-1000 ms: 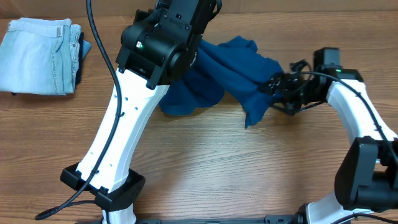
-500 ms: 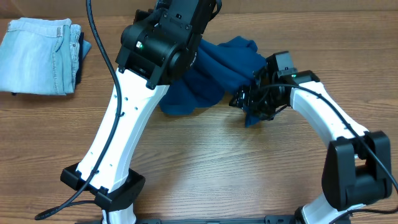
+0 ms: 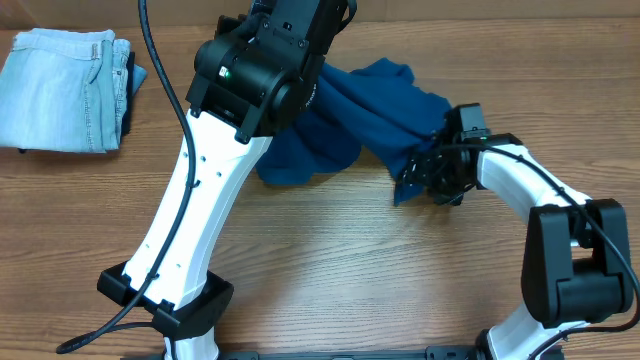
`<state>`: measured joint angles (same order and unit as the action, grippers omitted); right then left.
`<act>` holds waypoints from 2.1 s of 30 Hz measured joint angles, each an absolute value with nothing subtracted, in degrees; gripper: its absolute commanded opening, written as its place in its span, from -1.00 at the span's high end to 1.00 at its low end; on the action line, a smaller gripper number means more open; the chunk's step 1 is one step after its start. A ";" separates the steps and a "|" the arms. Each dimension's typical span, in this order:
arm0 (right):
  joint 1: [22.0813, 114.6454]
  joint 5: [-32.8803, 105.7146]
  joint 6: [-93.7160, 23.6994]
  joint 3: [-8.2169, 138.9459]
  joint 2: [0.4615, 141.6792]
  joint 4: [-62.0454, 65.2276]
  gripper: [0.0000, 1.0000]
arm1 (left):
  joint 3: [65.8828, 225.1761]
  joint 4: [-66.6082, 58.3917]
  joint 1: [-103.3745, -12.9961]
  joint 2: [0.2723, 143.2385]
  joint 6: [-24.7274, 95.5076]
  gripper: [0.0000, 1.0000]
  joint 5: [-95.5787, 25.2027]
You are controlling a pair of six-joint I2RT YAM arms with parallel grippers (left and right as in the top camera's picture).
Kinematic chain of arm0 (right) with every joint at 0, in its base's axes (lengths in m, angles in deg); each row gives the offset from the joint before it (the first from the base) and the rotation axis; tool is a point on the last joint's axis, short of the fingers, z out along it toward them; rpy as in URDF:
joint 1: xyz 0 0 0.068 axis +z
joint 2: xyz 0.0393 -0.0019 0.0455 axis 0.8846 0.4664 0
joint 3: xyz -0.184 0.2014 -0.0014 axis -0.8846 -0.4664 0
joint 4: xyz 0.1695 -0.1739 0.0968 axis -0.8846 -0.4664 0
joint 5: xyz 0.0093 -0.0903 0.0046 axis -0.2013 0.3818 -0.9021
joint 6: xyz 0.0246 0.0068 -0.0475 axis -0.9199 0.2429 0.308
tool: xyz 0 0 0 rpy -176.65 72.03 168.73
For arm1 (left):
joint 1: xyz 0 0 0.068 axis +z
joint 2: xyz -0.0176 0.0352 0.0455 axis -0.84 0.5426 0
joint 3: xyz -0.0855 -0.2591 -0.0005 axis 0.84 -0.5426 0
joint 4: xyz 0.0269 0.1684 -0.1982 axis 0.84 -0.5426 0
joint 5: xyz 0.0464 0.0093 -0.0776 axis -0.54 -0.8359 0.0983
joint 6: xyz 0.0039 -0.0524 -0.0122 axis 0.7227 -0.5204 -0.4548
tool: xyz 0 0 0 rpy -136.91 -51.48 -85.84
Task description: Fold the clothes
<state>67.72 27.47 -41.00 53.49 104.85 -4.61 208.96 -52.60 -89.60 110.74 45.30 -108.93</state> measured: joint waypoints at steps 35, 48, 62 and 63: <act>84.96 46.94 -34.77 53.49 99.36 -3.32 -0.54 | 208.96 -52.38 -89.60 110.74 45.30 0.89 -108.93; 84.96 50.98 -34.66 53.49 103.10 -2.29 -0.37 | 208.96 -52.38 -89.60 110.74 45.30 0.87 -108.93; 84.94 55.16 -36.54 53.35 103.58 -2.09 -0.21 | 208.96 -52.36 -89.60 110.74 45.28 0.86 -108.93; 84.94 55.25 -36.60 53.27 103.84 -2.09 -0.25 | 208.96 -52.36 -89.60 110.74 45.30 0.86 -108.93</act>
